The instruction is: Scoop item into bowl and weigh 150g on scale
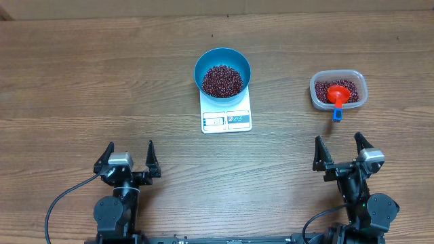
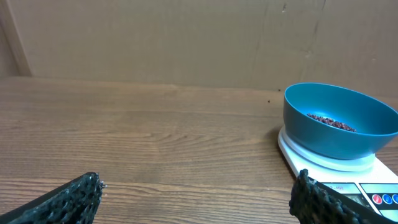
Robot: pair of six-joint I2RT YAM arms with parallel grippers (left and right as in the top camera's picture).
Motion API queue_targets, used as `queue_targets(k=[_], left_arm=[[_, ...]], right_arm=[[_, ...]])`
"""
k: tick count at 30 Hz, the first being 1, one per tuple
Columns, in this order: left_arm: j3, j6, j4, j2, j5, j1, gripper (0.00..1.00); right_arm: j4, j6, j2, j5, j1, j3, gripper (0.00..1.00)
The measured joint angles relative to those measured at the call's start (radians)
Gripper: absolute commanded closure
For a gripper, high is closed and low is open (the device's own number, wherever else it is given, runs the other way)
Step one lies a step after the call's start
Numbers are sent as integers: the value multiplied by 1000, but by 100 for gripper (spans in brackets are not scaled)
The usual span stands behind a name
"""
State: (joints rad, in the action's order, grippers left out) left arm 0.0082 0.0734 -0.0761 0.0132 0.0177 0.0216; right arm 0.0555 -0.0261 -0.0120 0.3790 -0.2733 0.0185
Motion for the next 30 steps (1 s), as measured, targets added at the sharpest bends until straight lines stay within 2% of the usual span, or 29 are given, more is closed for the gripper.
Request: queue_targets(k=[21, 30], left_arm=[[0, 0, 0, 0, 0, 0, 0], [0, 0, 0, 0, 0, 0, 0]], right_arm=[[8, 50, 0, -48, 13, 0, 0], [31, 53, 0, -247, 173, 0, 0]])
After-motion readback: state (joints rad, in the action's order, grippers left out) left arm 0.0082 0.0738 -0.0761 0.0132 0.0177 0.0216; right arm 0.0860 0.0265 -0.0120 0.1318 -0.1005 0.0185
